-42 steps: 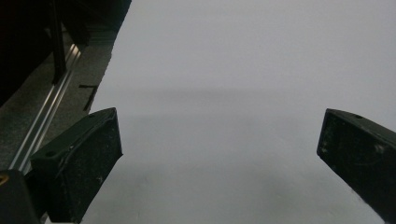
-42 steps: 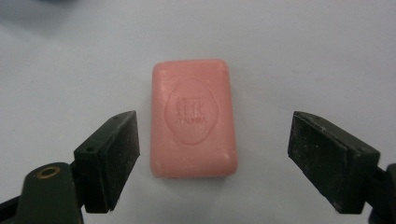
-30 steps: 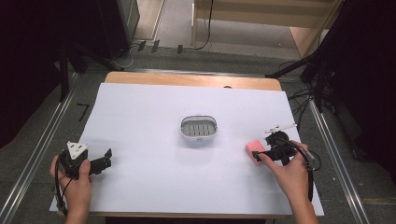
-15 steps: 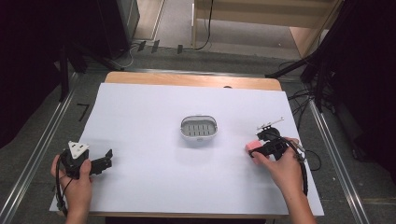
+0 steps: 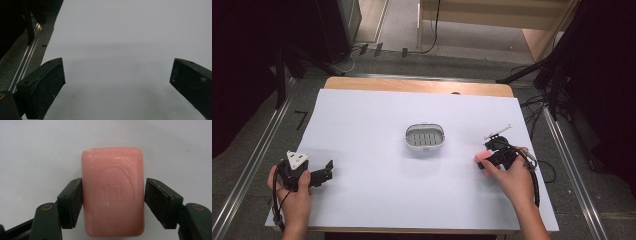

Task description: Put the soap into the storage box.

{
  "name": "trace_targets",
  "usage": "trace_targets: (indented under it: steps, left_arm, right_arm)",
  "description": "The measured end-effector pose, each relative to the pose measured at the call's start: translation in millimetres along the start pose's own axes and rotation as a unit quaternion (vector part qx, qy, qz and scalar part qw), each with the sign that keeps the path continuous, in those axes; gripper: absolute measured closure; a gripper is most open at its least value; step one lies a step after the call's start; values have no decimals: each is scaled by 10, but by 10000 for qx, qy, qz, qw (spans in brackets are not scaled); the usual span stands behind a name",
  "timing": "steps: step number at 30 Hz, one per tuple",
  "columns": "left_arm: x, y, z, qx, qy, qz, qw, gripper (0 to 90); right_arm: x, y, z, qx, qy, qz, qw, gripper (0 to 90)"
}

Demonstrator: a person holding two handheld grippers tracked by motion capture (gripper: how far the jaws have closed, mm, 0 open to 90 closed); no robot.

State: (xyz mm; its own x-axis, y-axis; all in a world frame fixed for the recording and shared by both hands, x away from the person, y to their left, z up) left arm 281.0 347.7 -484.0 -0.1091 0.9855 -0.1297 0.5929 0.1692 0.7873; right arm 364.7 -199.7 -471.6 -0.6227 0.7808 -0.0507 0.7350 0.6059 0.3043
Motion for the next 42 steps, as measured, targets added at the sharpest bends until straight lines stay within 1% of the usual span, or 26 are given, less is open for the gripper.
trace_targets:
  steps: [1, 2, 4, 8, 13, 14, 15, 17, 18, 20, 22, 24, 25, 28, 33, 38, 40, 42]
  left_arm:
    - [0, 0, 0, 3, 9, 10, 10000, 1]
    - [-1, 0, 0, 2, 9, 12, 10000, 1]
    - [-2, 0, 1, 8, 10, 15, 10000, 1]
    - [-6, -2, -1, 12, 30, 48, 10000, 1]
    - [-8, -2, 0, 10, 29, 50, 10000, 1]
    - [-8, -2, 0, 9, 29, 50, 10000, 1]
    - [-8, -2, 0, 11, 30, 54, 10000, 1]
    - [-9, -3, 1, 11, 29, 57, 10000, 1]
    - [-9, -3, 2, 11, 27, 57, 10000, 1]
    - [-10, -3, 2, 27, 25, 69, 10000, 1]
    - [-12, -4, 1, 35, 32, 75, 10000, 1]
    - [-15, -4, 3, 28, 24, 86, 10000, 1]
    - [-17, -5, 3, 31, 22, 87, 10000, 1]
    - [-20, -5, 5, 29, 33, 102, 9999, 1]
    - [-22, -6, 6, 28, 17, 117, 9999, 1]
    - [-20, -5, 4, 31, 26, 108, 9999, 1]
    - [-14, -5, -3, -18, 20, 83, 10000, 1]
    - [-6, -3, -9, -47, 0, 39, 10000, 1]
  right_arm:
    - [5, 6, 5, 2, 48, 64, 10000, 341]
    - [1, 7, 6, 48, 83, 40, 9999, 350]
    - [-2, 8, 14, 55, 129, 29, 9999, 360]
    - [-4, 4, 38, 98, 161, -111, 9998, 382]
    - [-27, 5, 41, 35, 172, -185, 9997, 385]
    - [-31, 4, 42, -13, 161, -199, 9997, 385]
    - [-34, 3, 43, -50, 137, -296, 9995, 386]
    - [-35, 3, 46, -84, 122, -330, 9993, 386]
    - [-29, 3, 47, -133, 131, -415, 9990, 386]
    - [-23, 4, 44, -133, 139, -429, 9989, 386]
    - [-20, 7, 44, -193, 143, -546, 9982, 386]
    - [-6, 14, 41, -228, 146, -559, 9981, 386]
    - [-8, 17, 38, -234, 141, -657, 9975, 386]
    - [4, 36, 24, -283, 135, -767, 9966, 386]
    - [7, 58, 1, -366, 194, -855, 9955, 386]
    - [11, 90, -21, -482, 183, -1116, 9924, 386]
    - [24, 108, -31, -525, 182, -1158, 9917, 386]
    - [27, 127, -41, -567, 215, -1257, 9902, 386]
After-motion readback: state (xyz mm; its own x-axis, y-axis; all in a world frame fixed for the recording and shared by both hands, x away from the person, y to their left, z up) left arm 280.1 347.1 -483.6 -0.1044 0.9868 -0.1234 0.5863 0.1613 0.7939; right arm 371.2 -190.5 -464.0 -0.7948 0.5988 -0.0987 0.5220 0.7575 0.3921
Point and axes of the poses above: each handheld gripper's, and its own axes: z roughly forward along the jaws, y roughly out of its top, x roughly to its left, the point moved 3 cm from there along z, roughly forward along the jaws, and after that the axes turned 14 degrees about -z, right-handed, at the moved point
